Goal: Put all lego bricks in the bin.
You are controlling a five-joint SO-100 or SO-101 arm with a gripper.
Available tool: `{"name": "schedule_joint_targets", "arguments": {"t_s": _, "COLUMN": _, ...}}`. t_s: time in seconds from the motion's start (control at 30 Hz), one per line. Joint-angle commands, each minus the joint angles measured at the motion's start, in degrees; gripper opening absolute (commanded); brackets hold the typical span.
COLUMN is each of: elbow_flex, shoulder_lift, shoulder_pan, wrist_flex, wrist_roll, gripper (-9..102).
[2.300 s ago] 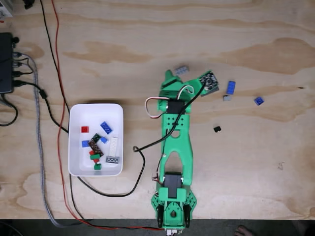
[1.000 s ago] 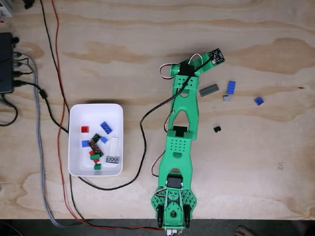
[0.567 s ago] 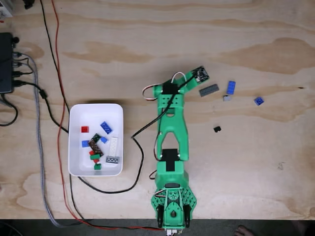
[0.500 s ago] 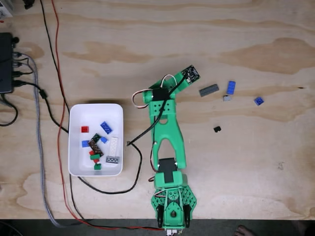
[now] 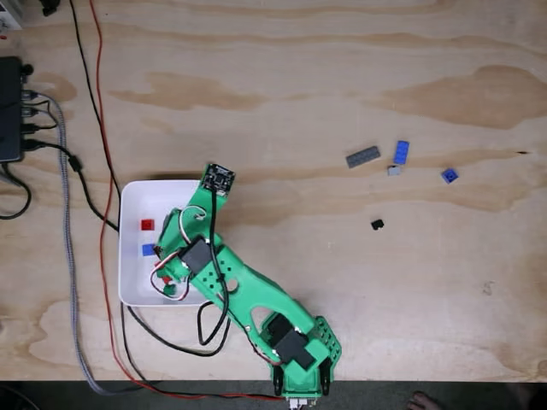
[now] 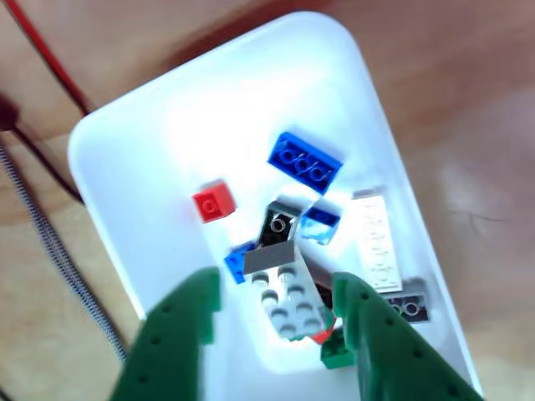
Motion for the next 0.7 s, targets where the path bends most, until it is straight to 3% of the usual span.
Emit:
{"name": "schedule_joint_targets", "arguments": {"t_s": 0.0, "elbow_flex": 0.0, "shoulder_lift": 1.4, "shoulder_pan": 8.3, "wrist_flex": -2.5, "wrist_roll": 0.8, "gripper": 37}}
{"name": "schedule_joint_targets", "arguments": {"t_s": 0.13, "elbow_flex": -1.8, "shoulder_lift": 2.6, "shoulder_pan": 30.6, "wrist_flex": -7.6, "wrist_roll": -1.3, "gripper": 37}}
{"name": "schedule_joint_targets", "arguments": {"t_s": 0.33, "elbow_flex": -1.1, "shoulder_lift": -12.9, "shoulder_pan": 57.0, "wrist_flex": -17.3, "wrist_roll": -15.5, "gripper": 32}}
{"name": "schedule_joint_targets", "arguments": {"t_s": 0.43, "elbow_flex": -3.8, "shoulder_lift": -22.9, "shoulder_pan": 62.4, "wrist_flex": -20.9, "wrist_roll": -19.2, "gripper": 30}}
{"name": "schedule_joint_targets", "arguments": {"t_s": 0.67, "elbow_flex": -10.5, "shoulder_lift": -33.2, "shoulder_pan": 64.9, "wrist_flex": -19.9, "wrist_roll": -21.0, "gripper": 28}}
